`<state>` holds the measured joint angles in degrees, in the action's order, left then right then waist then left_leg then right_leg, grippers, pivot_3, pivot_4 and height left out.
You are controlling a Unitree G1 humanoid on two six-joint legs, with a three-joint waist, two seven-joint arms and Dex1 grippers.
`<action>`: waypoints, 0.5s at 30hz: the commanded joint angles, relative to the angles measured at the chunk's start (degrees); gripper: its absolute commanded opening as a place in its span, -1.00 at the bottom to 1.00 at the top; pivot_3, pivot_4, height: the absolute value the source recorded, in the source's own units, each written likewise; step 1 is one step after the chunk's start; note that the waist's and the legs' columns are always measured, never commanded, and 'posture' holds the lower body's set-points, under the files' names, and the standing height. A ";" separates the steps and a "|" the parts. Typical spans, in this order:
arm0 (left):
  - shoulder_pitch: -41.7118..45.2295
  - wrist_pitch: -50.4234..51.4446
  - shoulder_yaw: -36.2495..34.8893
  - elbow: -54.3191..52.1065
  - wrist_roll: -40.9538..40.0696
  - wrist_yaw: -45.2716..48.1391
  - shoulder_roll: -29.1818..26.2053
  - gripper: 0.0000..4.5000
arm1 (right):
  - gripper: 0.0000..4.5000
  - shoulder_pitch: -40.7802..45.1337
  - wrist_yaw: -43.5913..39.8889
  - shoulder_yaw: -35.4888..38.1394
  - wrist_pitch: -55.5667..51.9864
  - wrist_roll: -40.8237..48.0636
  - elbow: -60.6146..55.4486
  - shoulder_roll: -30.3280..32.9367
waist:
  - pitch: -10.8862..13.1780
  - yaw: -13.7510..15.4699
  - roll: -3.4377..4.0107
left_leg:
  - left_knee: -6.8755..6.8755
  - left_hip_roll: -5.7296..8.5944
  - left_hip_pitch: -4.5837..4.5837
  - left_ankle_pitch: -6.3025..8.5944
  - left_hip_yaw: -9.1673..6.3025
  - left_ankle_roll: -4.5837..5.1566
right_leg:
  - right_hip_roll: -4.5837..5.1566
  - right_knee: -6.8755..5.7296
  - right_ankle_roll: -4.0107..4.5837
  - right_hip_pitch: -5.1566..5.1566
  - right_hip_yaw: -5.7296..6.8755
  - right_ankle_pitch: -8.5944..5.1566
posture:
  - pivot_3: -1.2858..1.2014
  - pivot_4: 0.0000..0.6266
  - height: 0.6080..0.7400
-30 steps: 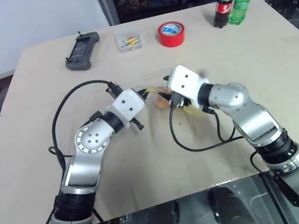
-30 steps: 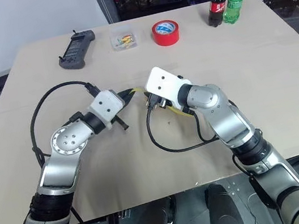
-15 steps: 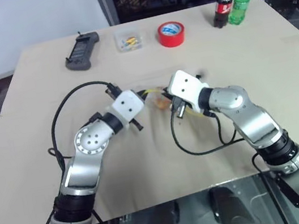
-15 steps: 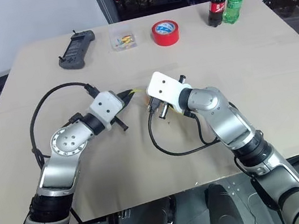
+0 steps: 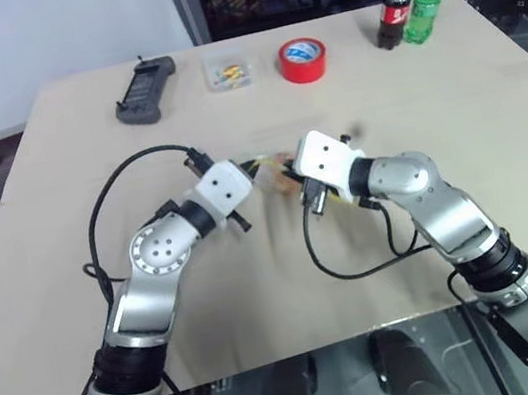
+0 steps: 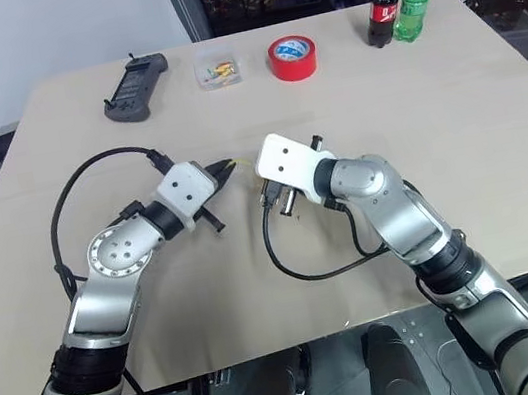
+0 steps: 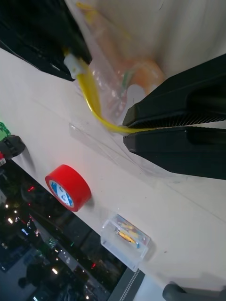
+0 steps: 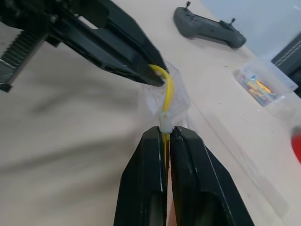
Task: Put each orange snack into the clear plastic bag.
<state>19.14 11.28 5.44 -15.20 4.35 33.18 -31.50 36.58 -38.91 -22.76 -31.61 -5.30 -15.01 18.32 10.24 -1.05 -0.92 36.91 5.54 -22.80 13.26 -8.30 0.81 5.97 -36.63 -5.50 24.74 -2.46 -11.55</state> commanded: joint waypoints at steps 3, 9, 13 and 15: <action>-0.16 -0.12 -0.71 -3.61 0.25 -0.55 -0.12 -1.00 | -0.06 1.34 1.63 0.51 2.54 -0.87 -1.02 -0.66 | 0.00 0.00 0.00 | 0.00 0.00 0.00 0.00 0.00 0.00 | 0.00 -0.01 0.00 0.00 0.00 0.00 | 0.03 -0.52 1.00; -0.35 0.01 -0.71 -3.86 0.35 -0.59 -0.15 -1.00 | -0.61 1.17 1.44 0.49 2.70 -0.68 -0.98 -0.89 | 0.00 0.01 0.00 | 0.01 0.00 0.00 0.00 0.00 0.00 | 0.00 -0.01 0.00 0.00 0.00 0.00 | 0.03 -0.52 1.00; -0.45 0.26 -0.72 -4.18 0.39 -0.67 -0.15 -1.00 | -0.80 1.03 1.34 0.29 2.79 -0.78 -1.00 -0.81 | 0.00 0.00 0.00 | 0.01 0.00 0.00 0.00 0.00 0.00 | 0.00 -0.02 0.00 0.00 0.00 0.00 | 0.03 -0.52 1.00; -0.53 0.31 -0.79 -4.28 0.37 -0.72 -0.18 -1.00 | -0.80 0.99 1.27 0.23 2.75 -0.80 -1.00 -0.76 | 0.00 0.00 0.00 | 0.01 0.00 0.00 0.00 0.00 0.00 | 0.00 -0.02 0.00 0.00 0.00 0.00 | 0.03 -0.52 1.00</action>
<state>18.56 11.99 5.44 -16.74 4.42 32.98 -31.50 36.63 -37.74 -22.75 -29.83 -6.02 -14.70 17.73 10.24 -1.06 -0.92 36.92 5.54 -22.80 13.26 -8.30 0.81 5.97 -36.65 -5.50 24.74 -2.46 -11.55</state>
